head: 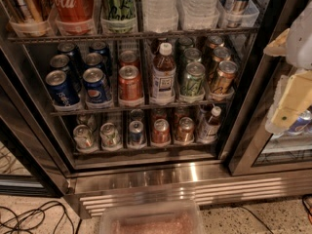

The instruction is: Pick pepsi can from middle shelf of fridge

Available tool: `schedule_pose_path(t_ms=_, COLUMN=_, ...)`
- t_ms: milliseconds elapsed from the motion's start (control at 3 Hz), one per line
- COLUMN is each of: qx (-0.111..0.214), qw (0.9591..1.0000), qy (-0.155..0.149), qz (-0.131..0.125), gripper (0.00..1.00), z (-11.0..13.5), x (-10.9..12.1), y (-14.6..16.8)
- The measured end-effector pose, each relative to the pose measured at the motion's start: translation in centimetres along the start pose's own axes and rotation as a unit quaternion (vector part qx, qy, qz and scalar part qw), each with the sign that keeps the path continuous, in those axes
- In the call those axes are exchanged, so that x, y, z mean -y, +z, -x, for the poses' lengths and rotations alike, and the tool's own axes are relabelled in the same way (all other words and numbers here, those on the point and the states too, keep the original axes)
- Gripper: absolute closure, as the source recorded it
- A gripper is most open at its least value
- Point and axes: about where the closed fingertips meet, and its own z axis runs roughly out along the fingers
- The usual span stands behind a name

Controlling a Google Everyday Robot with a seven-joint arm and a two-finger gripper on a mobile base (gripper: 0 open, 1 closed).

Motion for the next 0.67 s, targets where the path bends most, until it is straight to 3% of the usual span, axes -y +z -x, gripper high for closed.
schedule_pose_path(t_ms=333, qx=0.000, qw=1.0000, qy=0.000, qz=0.000, gripper=0.00, z=0.00, x=0.00, y=0.00)
schedule_pose_path(t_ms=667, qx=-0.017, qw=0.9985, qy=-0.042, qz=-0.031, gripper=0.19, z=0.69, x=-0.54, y=0.30)
